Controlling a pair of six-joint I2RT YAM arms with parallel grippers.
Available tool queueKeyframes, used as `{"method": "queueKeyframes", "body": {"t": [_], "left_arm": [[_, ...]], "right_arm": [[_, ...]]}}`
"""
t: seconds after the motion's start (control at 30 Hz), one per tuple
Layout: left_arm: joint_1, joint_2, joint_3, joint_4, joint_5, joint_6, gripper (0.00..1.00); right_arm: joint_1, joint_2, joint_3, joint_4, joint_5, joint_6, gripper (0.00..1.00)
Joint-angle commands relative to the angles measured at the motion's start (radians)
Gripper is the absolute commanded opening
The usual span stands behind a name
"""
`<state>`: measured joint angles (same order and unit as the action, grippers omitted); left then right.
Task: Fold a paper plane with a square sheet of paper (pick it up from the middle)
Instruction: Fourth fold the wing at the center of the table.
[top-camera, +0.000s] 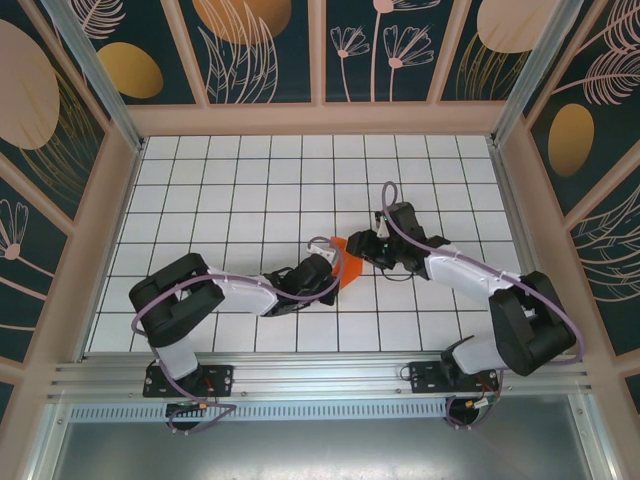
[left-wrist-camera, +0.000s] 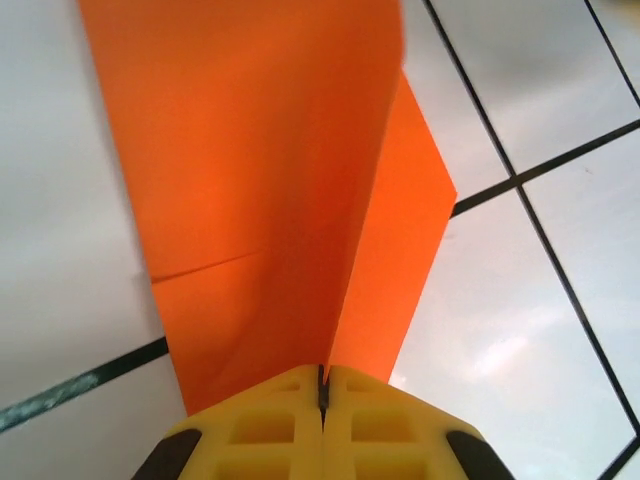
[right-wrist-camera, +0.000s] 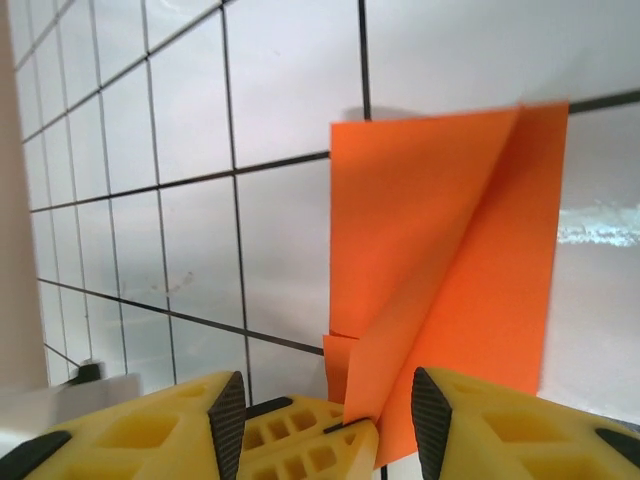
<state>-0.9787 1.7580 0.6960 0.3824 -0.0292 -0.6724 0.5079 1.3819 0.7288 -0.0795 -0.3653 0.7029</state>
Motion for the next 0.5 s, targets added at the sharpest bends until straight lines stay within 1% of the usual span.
{"method": "queueKeyframes", "body": {"t": [0.0, 0.07, 0.2, 0.3, 0.47], "left_arm": [[0.044, -0.035, -0.077, 0.190, 0.143, -0.090, 0.00], [0.064, -0.037, -0.117, 0.267, 0.189, -0.120, 0.00], [0.093, -0.031, -0.164, 0.365, 0.253, -0.164, 0.00], [0.102, -0.035, -0.167, 0.371, 0.268, -0.170, 0.00], [0.116, -0.032, -0.164, 0.380, 0.287, -0.186, 0.00]], "right_arm": [[-0.019, -0.023, 0.017, -0.012, 0.013, -0.042, 0.49], [-0.022, -0.010, 0.014, -0.005, 0.000, -0.048, 0.45], [-0.020, 0.038, 0.002, 0.019, -0.037, -0.056, 0.31], [-0.012, 0.072, -0.012, 0.042, -0.068, -0.063, 0.22], [0.010, 0.162, -0.002, 0.056, -0.080, -0.083, 0.13]]}}
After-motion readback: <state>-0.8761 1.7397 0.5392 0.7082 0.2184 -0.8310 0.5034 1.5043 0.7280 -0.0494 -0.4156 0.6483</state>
